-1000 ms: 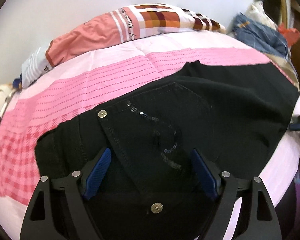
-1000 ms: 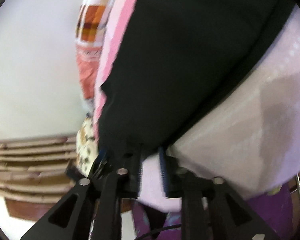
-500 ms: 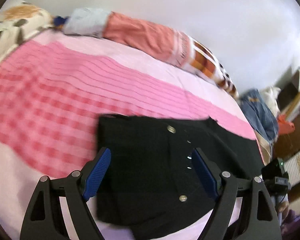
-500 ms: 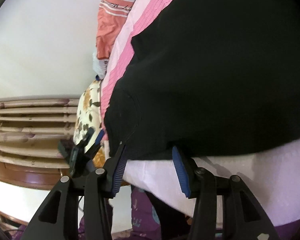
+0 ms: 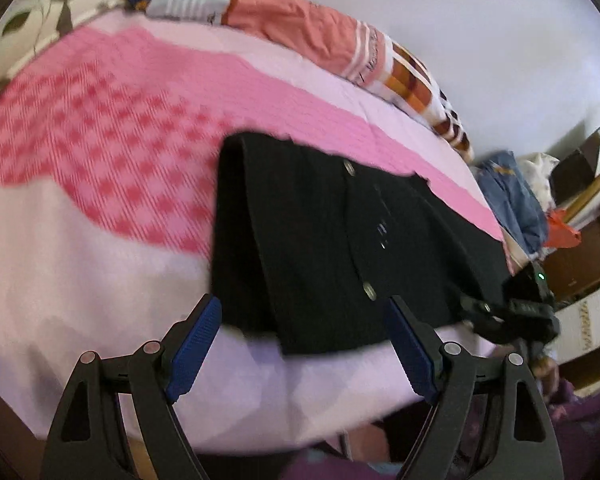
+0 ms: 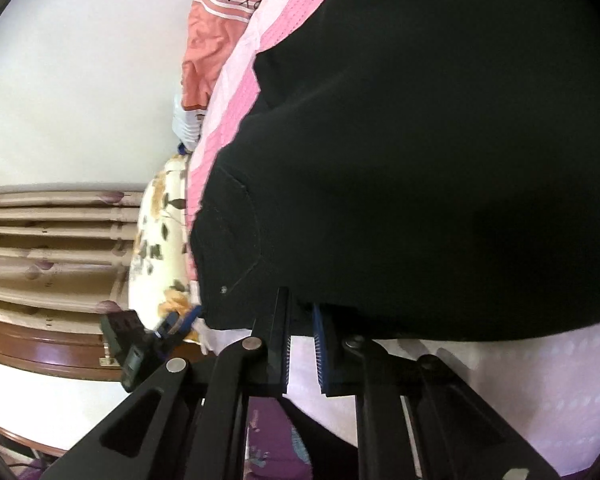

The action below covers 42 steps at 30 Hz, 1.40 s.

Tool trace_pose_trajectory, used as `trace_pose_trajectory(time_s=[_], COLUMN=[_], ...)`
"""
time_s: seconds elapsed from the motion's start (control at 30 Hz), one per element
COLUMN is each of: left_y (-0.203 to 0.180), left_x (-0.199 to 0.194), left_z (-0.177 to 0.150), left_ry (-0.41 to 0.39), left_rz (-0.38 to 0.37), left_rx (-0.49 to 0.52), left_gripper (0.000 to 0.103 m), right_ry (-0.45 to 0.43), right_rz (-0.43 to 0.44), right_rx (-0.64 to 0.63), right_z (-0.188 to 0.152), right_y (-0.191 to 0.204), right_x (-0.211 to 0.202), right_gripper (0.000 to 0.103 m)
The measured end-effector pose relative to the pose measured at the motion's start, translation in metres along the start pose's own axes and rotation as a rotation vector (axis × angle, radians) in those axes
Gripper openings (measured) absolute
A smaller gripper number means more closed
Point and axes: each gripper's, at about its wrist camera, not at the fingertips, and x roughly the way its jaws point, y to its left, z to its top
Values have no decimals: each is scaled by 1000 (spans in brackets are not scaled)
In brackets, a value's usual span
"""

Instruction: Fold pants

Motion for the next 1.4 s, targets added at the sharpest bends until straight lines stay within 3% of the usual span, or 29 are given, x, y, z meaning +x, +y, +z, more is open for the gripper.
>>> trace_pose_trajectory(time_s=[0.23,0.33,0.4,0.43,0.5,0.67,0.97,1.03,1.1,1.17,1.2,1.27,1.4], left_y=[2,8,13,14,16,4,-27,-25,-5,11,22,32,16], left_x=[9,19,23,27,32,17,-21,-15,3,13,16,16,9], left_z=[-28,-27,-27,-26,-27,-23,24,29,23,11,4,-1,6], left_ry=[50,23,4,6,10,-57,-211,-197,-121,-86,-89,-115,-144], left_rz=[-129,-126,-136,-121,-103,-55,45,75,59,89,107,62,82], left_rx=[-181,-241,-283,-298,-311,-260,-61,-31,-102,-139,-148,-185,-134], left_gripper=[83,82,65,45,44,33,31,31,31,31,31,32,32], right_ry=[11,17,16,15,16,18,25,27,40,47,51,62,81], right_rz=[21,33,33,34,37,51,128,143,138,141,143,150,147], right_rx=[46,65,61,61,65,75,116,119,121,121,119,112,95], right_z=[-1,-3,-4,-4,-4,-5,-4,-4,-3,-3,-3,-3,-6], right_y=[-7,-11,-10,-10,-11,-13,-13,-14,-14,-14,-14,-13,-10], right_x=[7,7,7,7,7,8,13,15,16,17,17,19,23], right_gripper=[13,13,14,15,16,18,30,32,32,32,32,33,33])
